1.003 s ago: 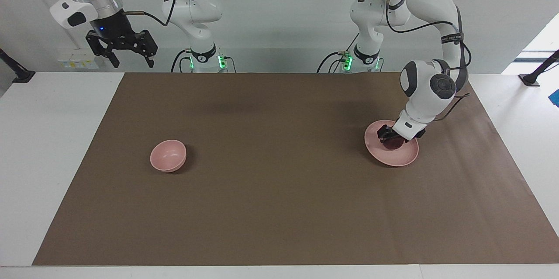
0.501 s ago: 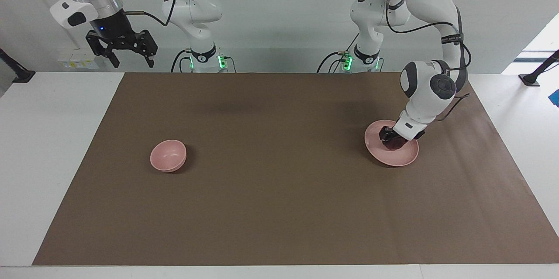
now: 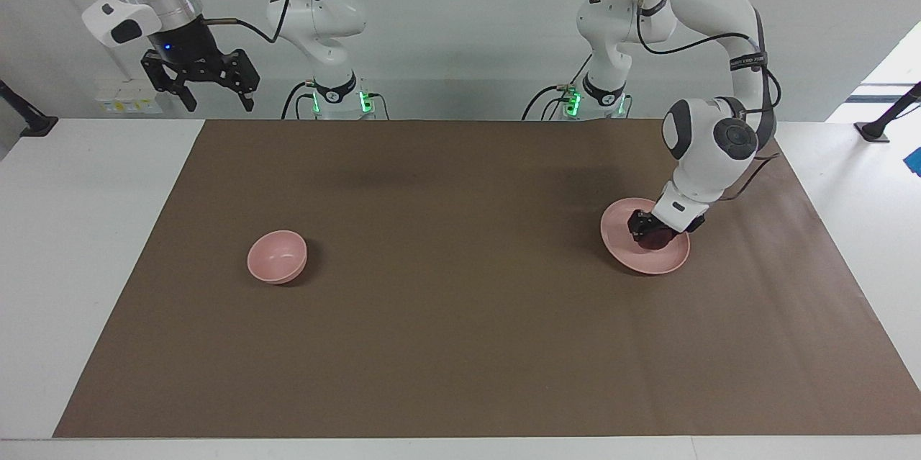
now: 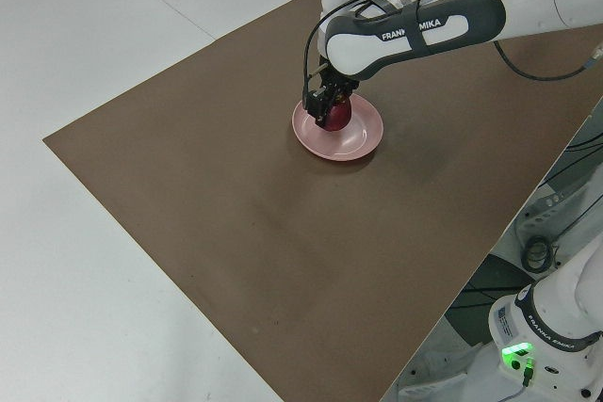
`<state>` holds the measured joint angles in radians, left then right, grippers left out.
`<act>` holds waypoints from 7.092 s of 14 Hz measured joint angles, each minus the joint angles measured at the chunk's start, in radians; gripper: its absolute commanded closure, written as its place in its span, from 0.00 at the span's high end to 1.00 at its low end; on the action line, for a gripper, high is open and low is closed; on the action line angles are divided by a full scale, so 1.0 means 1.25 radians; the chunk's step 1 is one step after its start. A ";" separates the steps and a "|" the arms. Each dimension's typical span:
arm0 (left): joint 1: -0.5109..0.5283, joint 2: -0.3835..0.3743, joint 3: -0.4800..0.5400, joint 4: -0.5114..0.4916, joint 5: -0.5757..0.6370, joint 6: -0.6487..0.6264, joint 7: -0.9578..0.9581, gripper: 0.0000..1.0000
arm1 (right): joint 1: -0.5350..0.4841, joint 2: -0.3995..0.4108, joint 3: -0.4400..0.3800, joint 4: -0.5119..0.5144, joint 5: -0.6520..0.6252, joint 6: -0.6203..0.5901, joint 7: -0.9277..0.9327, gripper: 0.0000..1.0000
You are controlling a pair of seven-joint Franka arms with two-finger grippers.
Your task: Move apple from plate to bowl
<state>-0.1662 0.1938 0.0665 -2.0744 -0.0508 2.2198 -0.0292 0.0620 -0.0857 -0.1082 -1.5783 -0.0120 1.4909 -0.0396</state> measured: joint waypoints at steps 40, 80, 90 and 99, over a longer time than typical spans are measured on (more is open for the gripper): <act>-0.038 -0.121 -0.024 0.335 -0.156 -0.534 -0.177 0.00 | -0.030 0.009 -0.007 -0.212 0.513 0.249 0.000 1.00; -0.263 0.130 -0.305 0.398 -1.077 -0.118 -0.723 0.00 | -0.081 -0.092 -0.014 -0.516 1.014 0.040 -0.148 1.00; -0.275 0.134 -0.322 0.403 -1.081 -0.106 -0.726 0.00 | -0.118 -0.095 -0.015 -0.519 0.994 -0.034 -0.147 1.00; -0.279 0.141 -0.322 0.404 -1.081 -0.101 -0.726 0.00 | -0.118 -0.107 -0.015 -0.518 0.953 -0.041 -0.147 1.00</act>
<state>-0.5148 0.3701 -0.3354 -1.5689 -1.4018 2.0932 -0.9362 -0.0855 -0.2194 -0.1271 -2.2263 1.1796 1.4398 -0.2238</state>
